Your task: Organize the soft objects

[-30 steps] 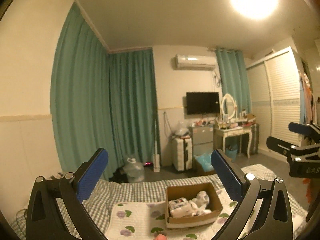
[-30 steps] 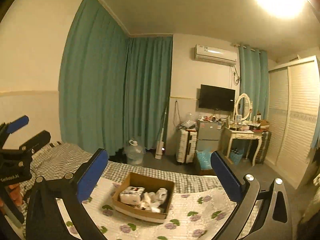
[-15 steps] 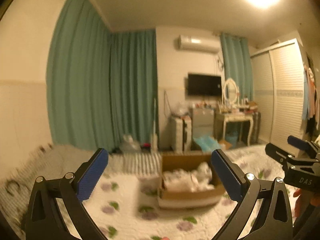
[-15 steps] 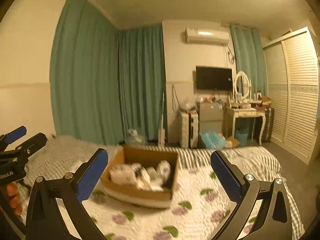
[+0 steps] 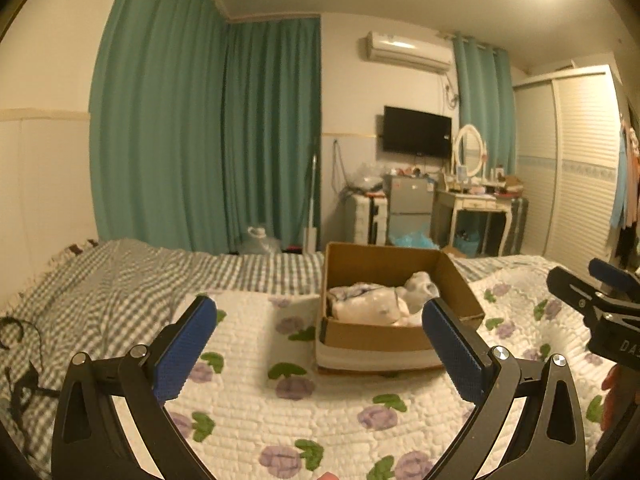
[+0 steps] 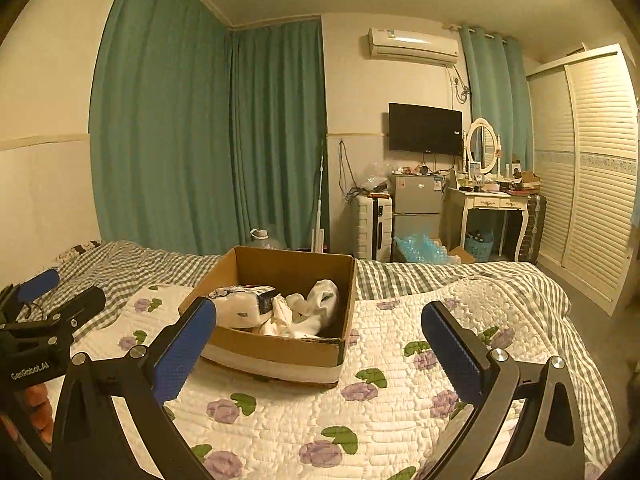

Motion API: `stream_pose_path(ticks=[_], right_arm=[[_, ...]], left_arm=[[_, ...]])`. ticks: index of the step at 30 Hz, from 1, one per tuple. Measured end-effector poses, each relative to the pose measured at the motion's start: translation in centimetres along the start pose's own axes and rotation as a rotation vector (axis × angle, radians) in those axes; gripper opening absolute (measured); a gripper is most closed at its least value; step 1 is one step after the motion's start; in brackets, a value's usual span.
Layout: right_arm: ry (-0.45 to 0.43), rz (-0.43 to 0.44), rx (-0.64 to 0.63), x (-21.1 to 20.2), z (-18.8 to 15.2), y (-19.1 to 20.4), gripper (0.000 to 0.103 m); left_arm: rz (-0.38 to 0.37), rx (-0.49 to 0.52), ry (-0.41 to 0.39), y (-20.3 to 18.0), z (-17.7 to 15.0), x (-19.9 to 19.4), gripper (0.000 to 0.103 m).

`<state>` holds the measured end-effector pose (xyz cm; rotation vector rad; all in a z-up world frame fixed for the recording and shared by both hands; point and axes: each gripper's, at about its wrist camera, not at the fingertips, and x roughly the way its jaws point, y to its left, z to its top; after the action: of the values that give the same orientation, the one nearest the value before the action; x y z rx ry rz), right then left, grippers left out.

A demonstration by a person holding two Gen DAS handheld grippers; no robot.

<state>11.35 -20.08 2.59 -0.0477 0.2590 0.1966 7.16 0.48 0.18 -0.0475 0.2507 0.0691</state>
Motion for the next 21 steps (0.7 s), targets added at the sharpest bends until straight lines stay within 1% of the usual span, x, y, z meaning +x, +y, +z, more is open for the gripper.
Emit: stream_pose_path(ticks=[7,13,21], right_arm=[[-0.007,0.013,-0.009,0.09,0.03,0.83,0.103],[0.008,0.01,-0.003,0.44,-0.27,0.73,0.103],[0.01,0.001,0.004,0.54,-0.42,0.77,0.103]], left_arm=[[-0.012,-0.003,-0.017,0.37,0.27,-0.54,0.103],[-0.018,-0.002,0.003,0.45,0.17,-0.24,0.103],[-0.005,-0.004,0.018,0.68,-0.11,0.1,0.103]])
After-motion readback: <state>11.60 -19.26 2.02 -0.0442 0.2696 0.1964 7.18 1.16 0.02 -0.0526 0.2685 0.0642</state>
